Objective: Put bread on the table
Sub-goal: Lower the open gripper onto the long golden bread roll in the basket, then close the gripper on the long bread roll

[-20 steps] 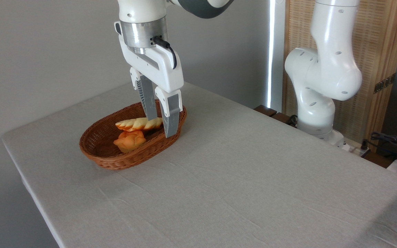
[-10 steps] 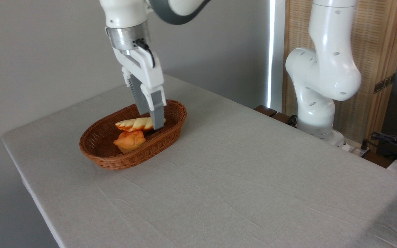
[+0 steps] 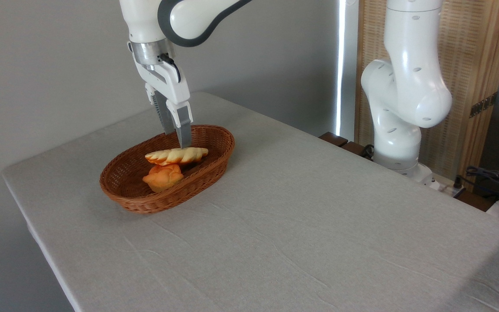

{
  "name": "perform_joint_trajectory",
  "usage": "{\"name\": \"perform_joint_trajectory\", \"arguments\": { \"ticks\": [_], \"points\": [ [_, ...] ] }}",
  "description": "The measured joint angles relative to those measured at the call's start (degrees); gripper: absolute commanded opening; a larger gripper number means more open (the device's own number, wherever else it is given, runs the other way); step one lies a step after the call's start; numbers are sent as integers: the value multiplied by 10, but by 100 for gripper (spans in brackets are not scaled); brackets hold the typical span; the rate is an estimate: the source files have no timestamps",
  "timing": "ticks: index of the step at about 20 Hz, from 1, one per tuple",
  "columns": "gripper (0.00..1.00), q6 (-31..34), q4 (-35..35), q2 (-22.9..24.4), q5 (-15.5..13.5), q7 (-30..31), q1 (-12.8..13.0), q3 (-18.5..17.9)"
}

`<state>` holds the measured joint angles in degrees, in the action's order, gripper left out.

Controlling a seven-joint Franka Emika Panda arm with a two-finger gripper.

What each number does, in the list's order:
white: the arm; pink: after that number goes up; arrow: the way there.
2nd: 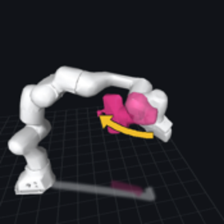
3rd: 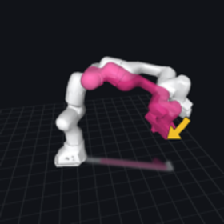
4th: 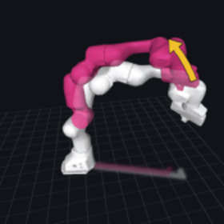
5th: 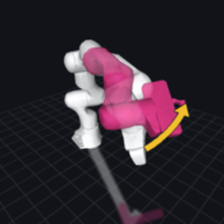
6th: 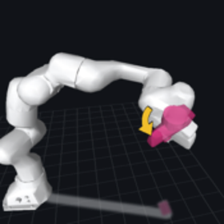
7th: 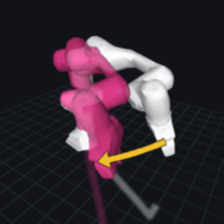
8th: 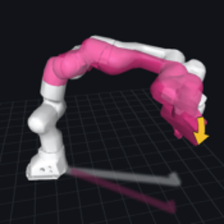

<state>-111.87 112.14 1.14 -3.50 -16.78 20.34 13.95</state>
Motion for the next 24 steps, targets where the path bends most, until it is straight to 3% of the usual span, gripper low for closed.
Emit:
{"name": "perform_joint_trajectory", "arguments": {
  "ticks": [7,12,15,16,17,18,19,24],
  "points": [
    [100,-22,5,-23,11,12,-1,0],
    [100,-53,6,-59,70,58,-2,0],
    [100,-59,6,-75,85,60,-2,0],
    [94,-60,5,-77,85,60,-2,0],
    [75,-60,5,-78,86,60,-2,0],
    [39,-60,5,-78,86,60,-2,0],
    [22,-60,5,-78,86,60,-2,0],
    [21,-56,2,-75,86,60,-2,0]
  ]
}}
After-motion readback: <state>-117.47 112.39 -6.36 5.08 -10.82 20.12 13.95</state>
